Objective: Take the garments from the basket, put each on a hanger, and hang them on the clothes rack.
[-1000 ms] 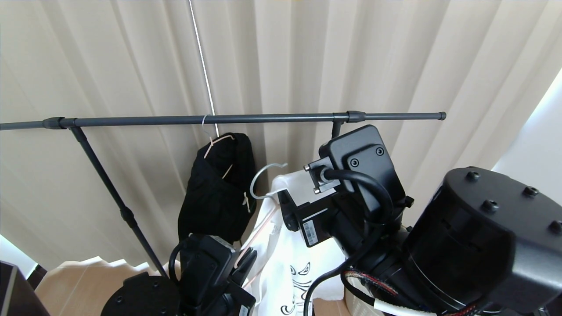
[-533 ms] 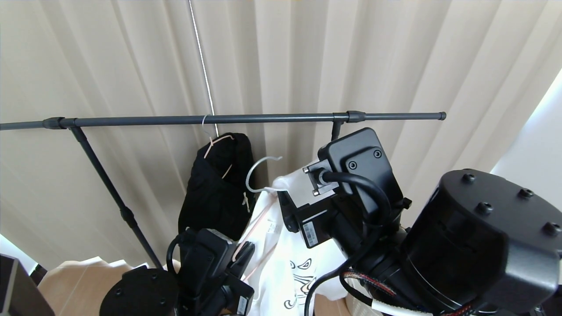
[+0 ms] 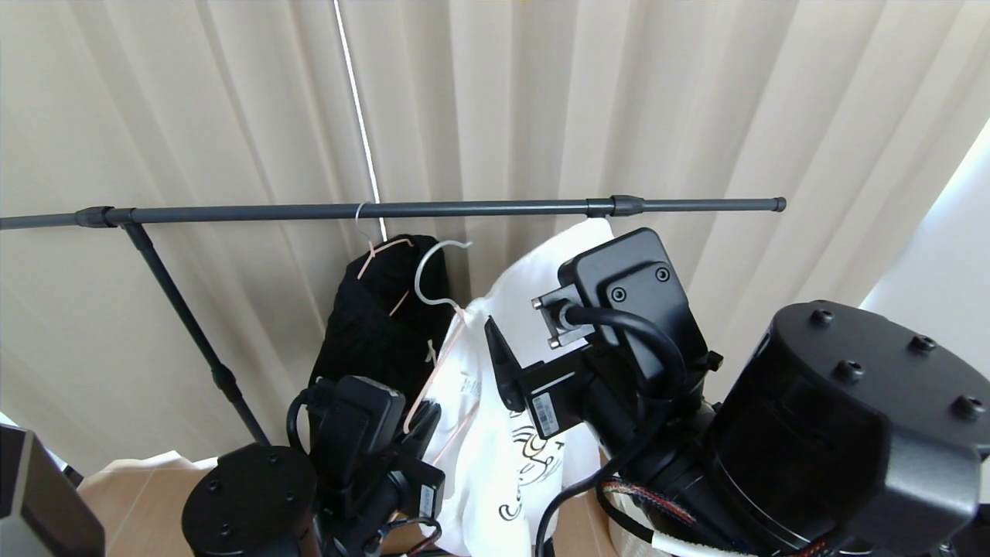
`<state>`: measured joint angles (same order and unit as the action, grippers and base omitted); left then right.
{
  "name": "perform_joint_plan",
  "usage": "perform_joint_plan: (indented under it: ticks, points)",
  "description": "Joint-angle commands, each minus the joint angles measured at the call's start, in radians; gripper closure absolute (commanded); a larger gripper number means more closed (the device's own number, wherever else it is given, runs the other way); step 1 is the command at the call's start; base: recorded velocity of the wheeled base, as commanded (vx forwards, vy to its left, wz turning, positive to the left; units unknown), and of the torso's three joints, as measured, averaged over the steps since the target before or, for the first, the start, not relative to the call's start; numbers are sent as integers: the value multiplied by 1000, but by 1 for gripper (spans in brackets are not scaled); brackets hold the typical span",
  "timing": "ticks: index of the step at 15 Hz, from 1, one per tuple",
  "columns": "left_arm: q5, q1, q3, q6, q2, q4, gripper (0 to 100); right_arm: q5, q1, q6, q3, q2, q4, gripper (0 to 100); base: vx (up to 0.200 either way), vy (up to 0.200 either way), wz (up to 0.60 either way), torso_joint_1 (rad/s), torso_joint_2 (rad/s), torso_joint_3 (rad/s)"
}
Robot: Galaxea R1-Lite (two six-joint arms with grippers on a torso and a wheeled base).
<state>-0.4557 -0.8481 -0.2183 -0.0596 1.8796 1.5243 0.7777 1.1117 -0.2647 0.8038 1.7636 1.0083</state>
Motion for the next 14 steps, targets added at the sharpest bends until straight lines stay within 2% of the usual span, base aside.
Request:
perform_joint_plan:
  ticks: [1, 4, 6, 7, 8, 9, 10, 12, 14]
  points:
    - [0, 3, -3, 0, 1, 2, 100, 0, 0, -1, 0, 2, 0, 0, 0, 0, 0, 0, 0, 0]
    - [2, 6, -1, 0, 1, 2, 100, 0, -1, -1, -2, 0, 0, 0, 0, 0, 0, 0, 0, 0]
    - [3, 9, 7, -2, -2, 2, 100, -11, -35, -4, -15, -10, -7, 0, 0, 0, 0, 0, 0, 0]
    - [8, 43, 14, -17, -13, 1, 100, -84, -96, -13, -20, -44, -14, 0, 0, 0, 0, 0, 0, 0]
    - [12, 53, 20, -23, -17, -1, 100, -118, -130, -13, -23, -61, -20, 0, 0, 0, 0, 0, 0, 0]
    - [23, 67, 39, -34, -36, -1, 100, -186, -202, -16, -40, -102, -62, 0, 0, 0, 0, 0, 0, 0]
    - [134, 104, 73, -48, -77, -4, 100, -330, -282, -16, -78, -207, -195, 0, 0, 0, 0, 0, 0, 0]
    - [269, 167, 93, -148, -123, -18, 100, -520, -366, -24, -83, -326, -382, 0, 0, 0, 0, 0, 0, 0]
    - [345, 195, 100, -197, -123, -19, 100, -707, -449, -128, -38, -431, -603, 0, 0, 0, 0, 0, 0, 0]
